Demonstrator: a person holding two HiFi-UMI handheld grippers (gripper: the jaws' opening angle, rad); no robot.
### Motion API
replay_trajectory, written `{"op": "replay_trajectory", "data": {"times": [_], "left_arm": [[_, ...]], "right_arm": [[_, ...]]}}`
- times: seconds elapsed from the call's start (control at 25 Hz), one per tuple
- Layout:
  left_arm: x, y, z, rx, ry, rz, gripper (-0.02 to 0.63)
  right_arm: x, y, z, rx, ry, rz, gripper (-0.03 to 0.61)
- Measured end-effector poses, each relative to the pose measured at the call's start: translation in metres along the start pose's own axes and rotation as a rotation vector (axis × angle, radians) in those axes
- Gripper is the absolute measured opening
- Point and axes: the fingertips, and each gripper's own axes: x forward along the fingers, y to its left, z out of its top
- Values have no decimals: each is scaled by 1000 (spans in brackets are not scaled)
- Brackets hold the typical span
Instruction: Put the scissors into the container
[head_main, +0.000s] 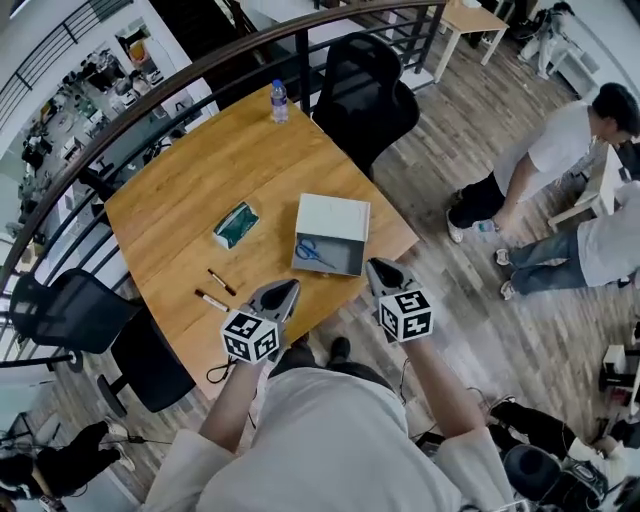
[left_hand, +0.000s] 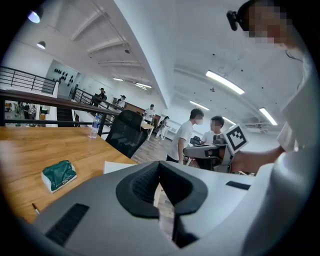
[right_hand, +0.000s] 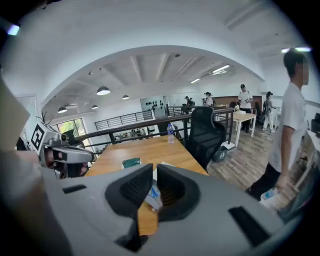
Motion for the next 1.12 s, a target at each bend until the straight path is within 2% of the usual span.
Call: {"op": "replay_trajectory", "data": {"times": [0.32,0.64,0.8,1.12], "left_arm": [[1,-34,28,53,-32,-20,-8],[-5,-54,59,97,-67,-42,-8],[-8,-56,73,148,-90,-47,-8],[-15,-64,105,203,-141,-57,-8]], "right_arm": [[-51,-16,19,-6,-94,-24,25],[-93,-30,39,35,-184,-47,15],[-112,-33,50,62,-243,-48,6],[-141,-44,66,-14,-303,-113,3]]}}
